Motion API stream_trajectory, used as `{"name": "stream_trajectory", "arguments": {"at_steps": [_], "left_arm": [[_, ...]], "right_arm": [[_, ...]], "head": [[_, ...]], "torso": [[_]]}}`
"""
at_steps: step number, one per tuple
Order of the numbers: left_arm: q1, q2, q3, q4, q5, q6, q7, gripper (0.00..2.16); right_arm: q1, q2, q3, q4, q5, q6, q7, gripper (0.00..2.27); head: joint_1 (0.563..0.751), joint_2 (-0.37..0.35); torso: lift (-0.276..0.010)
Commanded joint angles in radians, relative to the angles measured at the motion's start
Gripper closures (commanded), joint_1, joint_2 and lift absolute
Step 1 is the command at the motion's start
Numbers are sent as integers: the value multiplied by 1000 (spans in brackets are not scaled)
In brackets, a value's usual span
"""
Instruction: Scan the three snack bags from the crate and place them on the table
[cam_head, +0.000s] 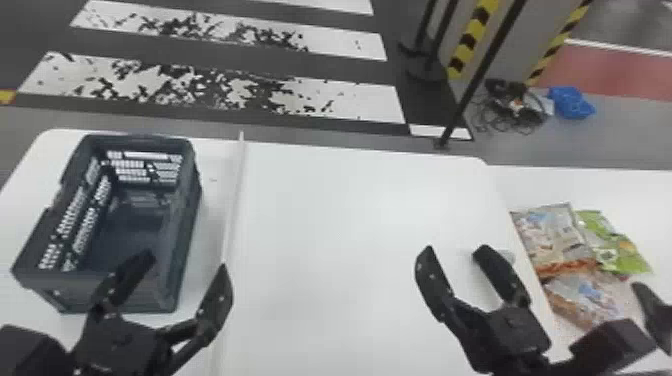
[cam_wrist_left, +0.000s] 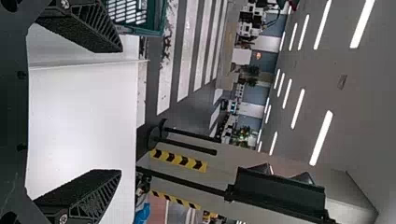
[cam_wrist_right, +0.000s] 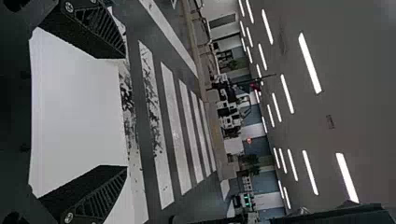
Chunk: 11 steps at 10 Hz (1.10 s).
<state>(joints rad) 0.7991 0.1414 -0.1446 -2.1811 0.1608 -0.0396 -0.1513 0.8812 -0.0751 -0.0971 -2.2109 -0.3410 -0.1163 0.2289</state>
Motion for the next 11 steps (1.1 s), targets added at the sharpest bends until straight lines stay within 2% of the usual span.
{"name": "stream_trajectory", "arguments": {"at_steps": [1, 2, 4, 5, 7, 9, 11], "left_arm": [[2, 0, -12, -22, 0, 51, -1, 70], [2, 0, -10, -31, -1, 73, 15, 70], [8, 1, 34, -51, -1, 156, 15, 70], [14, -2, 59, -55, -1, 162, 12, 70], [20, -10, 79, -55, -3, 131, 6, 70], [22, -8, 77, -43, -6, 24, 1, 70], [18, -8, 77, -52, -6, 24, -14, 70]], "right_arm": [[9, 3, -3, 74, -6, -99, 0, 90], [9, 3, -15, 108, -10, -118, 7, 90], [9, 3, -44, 120, -13, -127, 18, 90], [9, 1, -56, 122, -12, -124, 43, 90], [-11, -2, -69, 131, -1, -56, 55, 87], [-18, 1, -64, 131, 8, -7, 53, 90], [-18, 3, -62, 125, 7, -7, 53, 90]], "head": [[695, -183], [695, -205], [695, -240], [695, -236], [695, -215], [695, -197], [695, -188]], "torso": [[-36], [-36], [-36], [-36], [-36], [-36], [-36]]}}
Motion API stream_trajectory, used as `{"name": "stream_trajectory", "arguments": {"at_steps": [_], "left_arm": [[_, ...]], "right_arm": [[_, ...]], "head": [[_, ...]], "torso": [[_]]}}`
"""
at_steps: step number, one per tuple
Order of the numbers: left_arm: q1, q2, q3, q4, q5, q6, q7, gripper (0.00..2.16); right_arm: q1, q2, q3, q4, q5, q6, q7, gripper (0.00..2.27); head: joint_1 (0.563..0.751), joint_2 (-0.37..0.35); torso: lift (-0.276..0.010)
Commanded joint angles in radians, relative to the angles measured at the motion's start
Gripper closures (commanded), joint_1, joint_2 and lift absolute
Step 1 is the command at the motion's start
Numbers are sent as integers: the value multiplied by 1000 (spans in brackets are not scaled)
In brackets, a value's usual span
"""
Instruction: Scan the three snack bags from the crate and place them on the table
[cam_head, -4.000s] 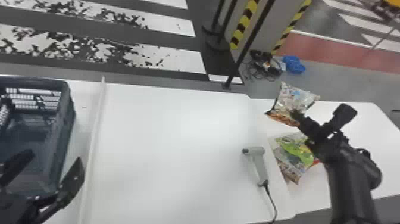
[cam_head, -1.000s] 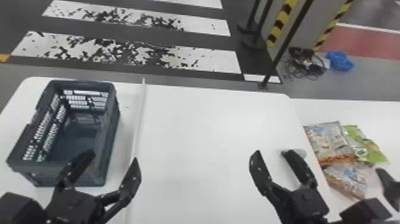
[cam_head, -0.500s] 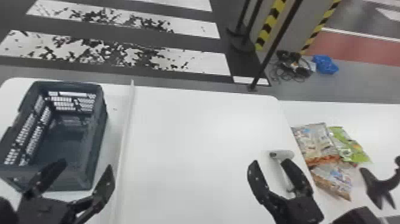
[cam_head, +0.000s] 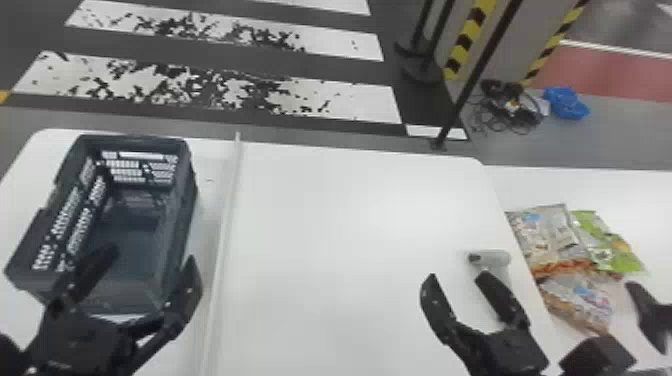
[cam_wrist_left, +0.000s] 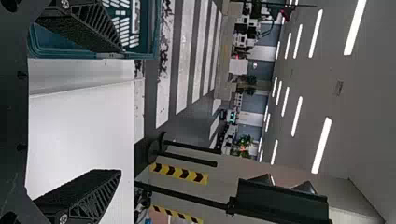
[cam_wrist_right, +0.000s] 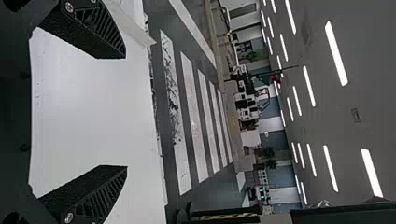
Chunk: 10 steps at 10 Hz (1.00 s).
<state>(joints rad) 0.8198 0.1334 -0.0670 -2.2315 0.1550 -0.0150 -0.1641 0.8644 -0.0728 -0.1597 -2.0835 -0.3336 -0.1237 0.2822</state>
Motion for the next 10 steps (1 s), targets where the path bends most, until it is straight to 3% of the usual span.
{"name": "stream_trajectory", "arguments": {"at_steps": [1, 10], "left_arm": [[-5, 0, 3, -2, 0, 5, -2, 70], [-5, -1, 3, -3, 6, 8, -15, 70]], "right_arm": [[-1, 1, 0, -7, 4, 0, 0, 90], [15, -1, 12, -24, 15, -101, 3, 90]], "head": [[695, -188], [695, -179]], "torso": [[-36], [-36]]}}
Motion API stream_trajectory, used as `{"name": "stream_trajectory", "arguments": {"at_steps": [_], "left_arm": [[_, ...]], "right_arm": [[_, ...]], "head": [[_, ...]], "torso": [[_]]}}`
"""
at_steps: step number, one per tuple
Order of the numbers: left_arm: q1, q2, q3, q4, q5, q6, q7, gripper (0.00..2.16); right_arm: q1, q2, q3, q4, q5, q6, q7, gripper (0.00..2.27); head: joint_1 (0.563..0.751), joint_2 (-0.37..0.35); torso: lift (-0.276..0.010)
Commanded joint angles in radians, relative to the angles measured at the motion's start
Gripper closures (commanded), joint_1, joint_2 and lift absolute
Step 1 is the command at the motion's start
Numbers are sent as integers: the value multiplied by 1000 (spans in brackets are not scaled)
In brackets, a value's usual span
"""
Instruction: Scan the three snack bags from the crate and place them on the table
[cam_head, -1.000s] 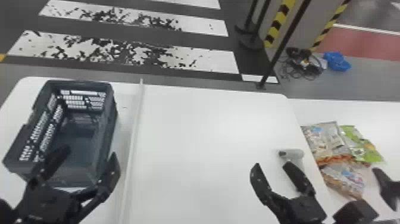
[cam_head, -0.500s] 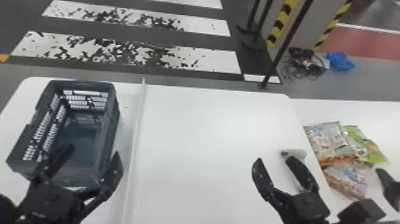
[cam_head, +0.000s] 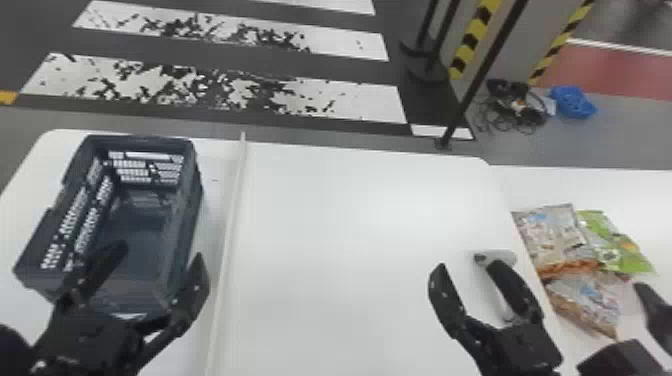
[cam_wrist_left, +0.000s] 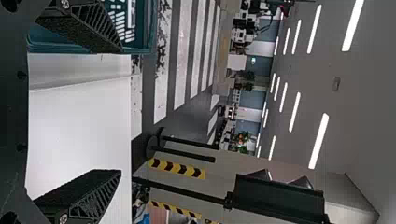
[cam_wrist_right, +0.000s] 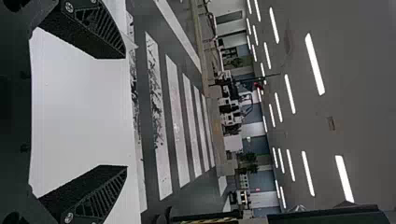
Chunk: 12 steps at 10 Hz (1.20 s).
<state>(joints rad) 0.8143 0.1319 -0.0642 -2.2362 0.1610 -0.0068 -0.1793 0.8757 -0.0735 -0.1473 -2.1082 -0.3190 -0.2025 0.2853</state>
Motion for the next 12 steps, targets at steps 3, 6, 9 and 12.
{"name": "stream_trajectory", "arguments": {"at_steps": [3, 6, 9, 12], "left_arm": [[3, 0, -3, 0, 0, 3, 1, 70], [5, -2, -9, 0, 0, 0, 4, 70], [6, -3, -19, 0, -1, 3, 6, 70], [8, -3, -22, -5, -3, 0, 11, 70]], "right_arm": [[8, 0, 0, -1, 0, -28, 11, 90], [12, 0, -3, -1, -6, -28, 11, 83], [17, 0, -5, 1, -14, -47, 9, 83], [19, 0, -6, 1, -17, -47, 9, 83]], "head": [[695, -180], [695, -186], [695, -197], [695, -203]], "torso": [[-36], [-36], [-36], [-36]]}}
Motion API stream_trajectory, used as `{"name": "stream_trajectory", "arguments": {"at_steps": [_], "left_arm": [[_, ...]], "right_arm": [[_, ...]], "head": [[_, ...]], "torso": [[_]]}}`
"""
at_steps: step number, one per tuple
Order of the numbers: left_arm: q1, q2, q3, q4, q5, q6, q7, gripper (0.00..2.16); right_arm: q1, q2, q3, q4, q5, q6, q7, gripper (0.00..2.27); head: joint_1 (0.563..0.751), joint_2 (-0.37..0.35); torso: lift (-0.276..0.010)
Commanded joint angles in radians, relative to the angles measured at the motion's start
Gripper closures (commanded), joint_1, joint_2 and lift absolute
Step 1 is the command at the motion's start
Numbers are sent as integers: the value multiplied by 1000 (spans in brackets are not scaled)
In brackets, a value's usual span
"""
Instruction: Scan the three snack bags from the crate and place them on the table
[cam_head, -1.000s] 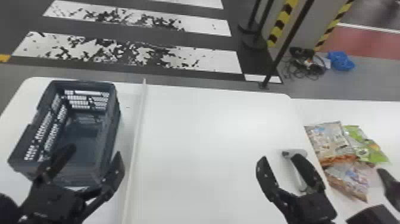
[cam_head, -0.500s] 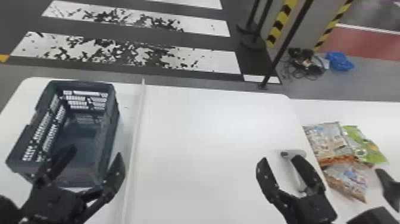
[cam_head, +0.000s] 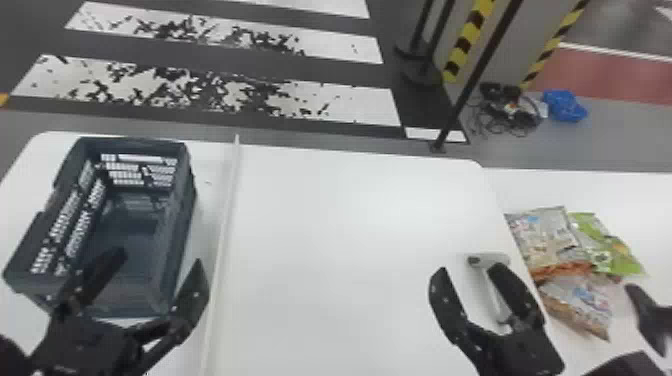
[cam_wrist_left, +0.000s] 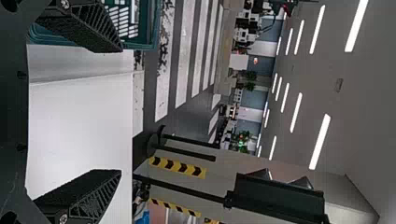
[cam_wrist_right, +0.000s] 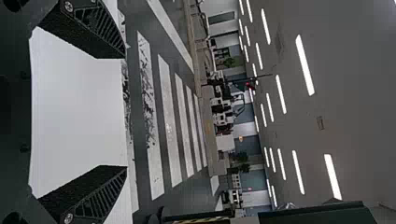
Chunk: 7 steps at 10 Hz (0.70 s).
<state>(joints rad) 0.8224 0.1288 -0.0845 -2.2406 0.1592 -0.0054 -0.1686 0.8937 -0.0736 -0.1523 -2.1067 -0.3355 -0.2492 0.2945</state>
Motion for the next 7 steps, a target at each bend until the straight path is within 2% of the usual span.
{"name": "stream_trajectory", "arguments": {"at_steps": [1, 7], "left_arm": [[1, 0, -1, -1, -1, -1, 0, 70], [0, -1, 0, -2, -1, -1, 3, 70]], "right_arm": [[1, 0, -1, 1, -3, 0, 0, 83], [1, 0, 2, -3, -3, 3, 2, 83]], "head": [[695, -204], [695, -202]], "torso": [[-36], [-36]]}}
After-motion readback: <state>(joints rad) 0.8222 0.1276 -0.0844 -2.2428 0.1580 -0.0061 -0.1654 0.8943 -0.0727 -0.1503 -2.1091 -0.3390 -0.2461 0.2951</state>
